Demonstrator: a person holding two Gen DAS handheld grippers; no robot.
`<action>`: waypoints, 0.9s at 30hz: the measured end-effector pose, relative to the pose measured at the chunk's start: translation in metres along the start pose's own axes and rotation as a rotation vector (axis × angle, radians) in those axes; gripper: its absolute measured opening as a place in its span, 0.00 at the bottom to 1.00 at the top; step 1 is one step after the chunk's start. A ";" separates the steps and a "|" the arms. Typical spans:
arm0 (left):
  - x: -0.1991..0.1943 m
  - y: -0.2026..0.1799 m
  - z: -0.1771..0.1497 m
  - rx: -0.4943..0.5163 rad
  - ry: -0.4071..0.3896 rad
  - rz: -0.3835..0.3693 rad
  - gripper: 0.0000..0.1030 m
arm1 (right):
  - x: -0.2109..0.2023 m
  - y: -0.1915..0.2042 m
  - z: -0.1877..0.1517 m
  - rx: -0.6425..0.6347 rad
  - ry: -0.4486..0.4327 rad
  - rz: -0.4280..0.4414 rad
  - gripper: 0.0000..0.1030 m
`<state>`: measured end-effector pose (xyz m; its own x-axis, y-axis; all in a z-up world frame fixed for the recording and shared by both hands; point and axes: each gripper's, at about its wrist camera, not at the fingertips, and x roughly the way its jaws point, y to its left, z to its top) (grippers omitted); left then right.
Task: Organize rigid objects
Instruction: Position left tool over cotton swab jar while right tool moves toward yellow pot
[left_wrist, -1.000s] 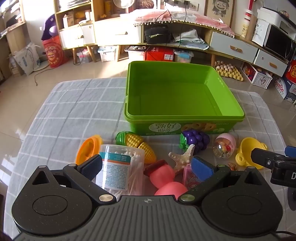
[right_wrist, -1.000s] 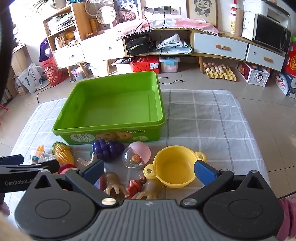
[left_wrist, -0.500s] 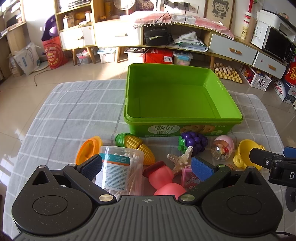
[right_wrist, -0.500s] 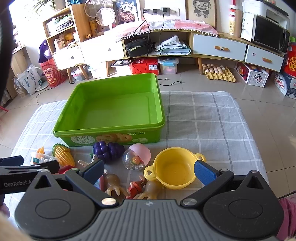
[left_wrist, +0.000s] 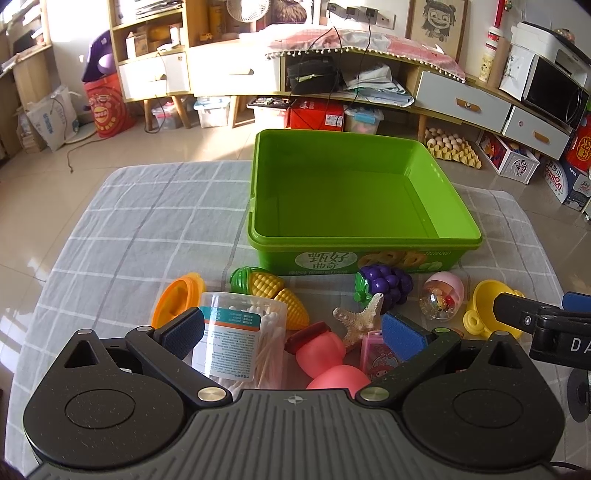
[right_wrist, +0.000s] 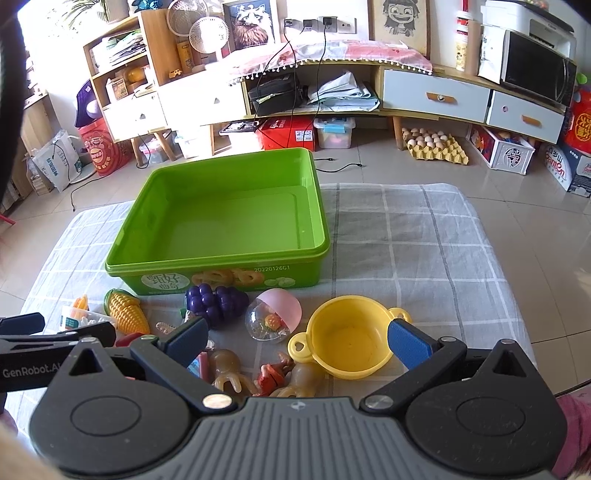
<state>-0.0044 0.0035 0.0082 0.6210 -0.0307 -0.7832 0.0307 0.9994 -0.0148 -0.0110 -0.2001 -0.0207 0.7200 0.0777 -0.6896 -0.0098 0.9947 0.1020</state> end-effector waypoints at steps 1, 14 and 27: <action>0.000 0.000 0.000 -0.001 0.000 0.000 0.96 | 0.000 0.000 0.000 0.000 0.001 0.001 0.79; -0.003 0.000 0.000 0.004 -0.010 -0.008 0.96 | -0.003 0.000 0.002 0.010 -0.002 -0.006 0.79; -0.002 0.001 0.000 0.010 -0.008 -0.011 0.96 | -0.003 0.000 0.002 0.012 -0.001 -0.006 0.79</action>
<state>-0.0062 0.0046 0.0096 0.6265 -0.0417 -0.7783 0.0454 0.9988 -0.0170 -0.0121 -0.2004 -0.0172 0.7205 0.0720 -0.6897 0.0030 0.9943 0.1069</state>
